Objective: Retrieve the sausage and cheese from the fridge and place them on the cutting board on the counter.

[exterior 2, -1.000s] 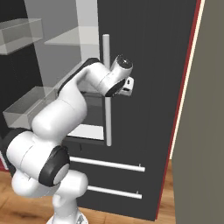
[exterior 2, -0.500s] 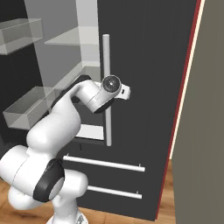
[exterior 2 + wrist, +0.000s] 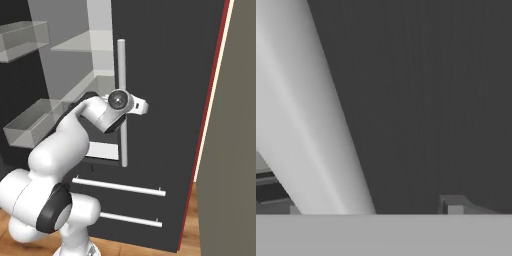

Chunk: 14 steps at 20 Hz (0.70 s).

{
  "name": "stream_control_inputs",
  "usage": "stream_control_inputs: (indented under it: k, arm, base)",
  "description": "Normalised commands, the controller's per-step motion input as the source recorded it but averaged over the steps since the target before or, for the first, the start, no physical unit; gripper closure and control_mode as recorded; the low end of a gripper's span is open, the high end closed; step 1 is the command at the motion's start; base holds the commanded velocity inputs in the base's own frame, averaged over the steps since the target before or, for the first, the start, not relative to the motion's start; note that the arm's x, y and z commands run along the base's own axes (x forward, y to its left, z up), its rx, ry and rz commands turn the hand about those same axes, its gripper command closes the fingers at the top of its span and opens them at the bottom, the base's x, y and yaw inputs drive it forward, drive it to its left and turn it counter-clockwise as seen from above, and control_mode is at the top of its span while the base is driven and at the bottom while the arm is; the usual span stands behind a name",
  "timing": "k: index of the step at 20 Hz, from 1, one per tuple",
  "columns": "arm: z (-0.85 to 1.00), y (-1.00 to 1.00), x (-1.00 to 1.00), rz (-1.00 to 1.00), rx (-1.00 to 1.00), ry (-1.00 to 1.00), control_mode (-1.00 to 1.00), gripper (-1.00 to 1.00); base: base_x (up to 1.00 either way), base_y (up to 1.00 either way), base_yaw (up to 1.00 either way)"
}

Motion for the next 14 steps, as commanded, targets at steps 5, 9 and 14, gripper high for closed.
stream_control_inputs:
  k: [5,9,14]
  arm:
    - [-0.08,-0.12,0.19,-0.01,0.00,-0.04,-1.00,1.00]
    - [-0.08,-0.21,0.10,-0.06,0.00,0.02,-1.00,1.00]
    - [-0.04,-0.37,-0.07,0.00,0.00,0.05,-1.00,1.00]
  base:
    - [0.00,0.00,0.00]
    - [0.00,0.00,0.00]
    - [0.00,0.00,0.00]
